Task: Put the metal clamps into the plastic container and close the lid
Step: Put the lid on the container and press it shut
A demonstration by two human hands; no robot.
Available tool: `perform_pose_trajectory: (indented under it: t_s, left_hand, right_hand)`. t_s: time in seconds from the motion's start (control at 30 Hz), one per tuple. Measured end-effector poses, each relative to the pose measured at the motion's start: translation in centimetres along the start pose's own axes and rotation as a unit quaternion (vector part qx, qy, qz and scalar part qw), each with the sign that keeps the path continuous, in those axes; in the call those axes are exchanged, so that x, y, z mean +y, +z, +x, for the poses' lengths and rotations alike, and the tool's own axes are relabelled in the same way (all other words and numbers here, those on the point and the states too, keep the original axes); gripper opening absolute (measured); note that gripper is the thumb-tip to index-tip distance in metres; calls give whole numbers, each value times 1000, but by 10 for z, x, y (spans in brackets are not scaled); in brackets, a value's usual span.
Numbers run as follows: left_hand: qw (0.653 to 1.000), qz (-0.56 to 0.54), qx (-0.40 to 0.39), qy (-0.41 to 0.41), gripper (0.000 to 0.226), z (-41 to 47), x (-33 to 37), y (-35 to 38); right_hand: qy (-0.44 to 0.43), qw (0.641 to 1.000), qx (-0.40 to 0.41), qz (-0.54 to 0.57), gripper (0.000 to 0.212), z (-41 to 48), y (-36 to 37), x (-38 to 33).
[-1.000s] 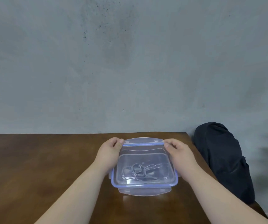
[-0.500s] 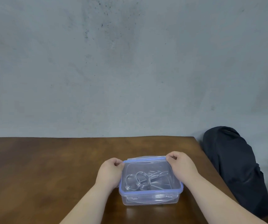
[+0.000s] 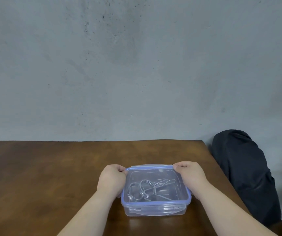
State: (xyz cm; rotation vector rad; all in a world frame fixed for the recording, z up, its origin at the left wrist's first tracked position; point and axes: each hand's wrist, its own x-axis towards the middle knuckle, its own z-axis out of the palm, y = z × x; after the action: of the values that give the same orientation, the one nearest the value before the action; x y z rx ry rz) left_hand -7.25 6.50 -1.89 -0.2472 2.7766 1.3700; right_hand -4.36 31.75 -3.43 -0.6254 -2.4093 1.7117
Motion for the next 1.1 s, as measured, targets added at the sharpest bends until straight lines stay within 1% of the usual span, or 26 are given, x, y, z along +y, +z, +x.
perform_pose_trajectory:
  t_s: [0.13, 0.23, 0.3, 0.4, 0.47, 0.53, 0.63, 0.67, 0.73, 0.77, 0.8, 0.83, 0.87, 0.9, 0.93, 0.97, 1.0, 1.03, 1.07, 1.1]
  left_hand:
    - [1000, -24, 0, -11, 18, 2, -1, 3]
    - [996, -87, -7, -30, 15, 6, -6, 9]
    - [991, -124, -19, -34, 21, 6, -7, 15]
    - [987, -154, -42, -21, 40, 5, -8, 23]
    - [985, -165, -54, -1, 46, 4, -9, 26]
    - [972, -225, -70, 8, 42, 5, -11, 29]
    - [926, -363, -101, -5, 37, 7, -19, 30]
    - [916, -387, -107, -12, 36, 8, -21, 30]
    - [909, -397, -128, -16, 35, 9, -24, 29]
    - [914, -380, -141, -9, 34, 9, -24, 29]
    - [929, -337, -150, 9, 35, 9, -25, 28]
    - [950, -267, -156, 46, 40, 10, -25, 26]
    - [966, -171, -164, 104, 44, 11, -25, 22]
    - [968, -61, -173, 173, 46, 11, -24, 17]
    - [951, 48, -185, 243, 50, 11, -22, 12]
    - [921, 151, -204, 294, 63, 11, -19, 8]
    - [888, 239, -227, 320, 90, 10, -17, 3]
    - [860, 302, -251, 327, 116, 8, -13, -1]
    - [840, 342, -275, 320, 132, 8, -10, -4]
    - [827, 364, -297, 310, 140, 7, -6, -6]
  right_hand:
    - [19, 999, 13, 27, 15, -2, 2, 5]
    - [14, 1000, 15, 23, 17, -4, 4, 6]
    - [12, 1000, 11, 23, 19, -4, 5, 7]
    - [28, 998, -19, 55, 21, -3, 5, 12]
    - [36, 991, -54, 115, 28, 1, 6, 17]
    - [48, 968, -89, 228, 33, 5, 8, 21]
    - [47, 928, -113, 353, 37, 4, 12, 27]
    - [43, 918, -117, 376, 37, 3, 12, 28]
    - [36, 920, -127, 369, 36, 2, 11, 28]
    - [32, 931, -134, 339, 36, 2, 10, 26]
    - [25, 945, -139, 295, 35, 3, 9, 25]
    - [5, 962, -141, 234, 34, 4, 7, 24]
    - [-39, 979, -140, 146, 32, 5, 4, 23]
    - [-105, 984, -139, 35, 28, 5, -1, 20]
    - [-171, 969, -154, -89, 29, 3, -6, 16]
    - [-222, 934, -188, -208, 45, 2, -10, 9]
    - [-248, 888, -230, -312, 71, -1, -14, 1]
    - [-254, 842, -266, -394, 95, -4, -17, -6]
    - [-252, 803, -297, -451, 114, -7, -20, -14]
    - [-244, 775, -320, -487, 127, -9, -21, -20]
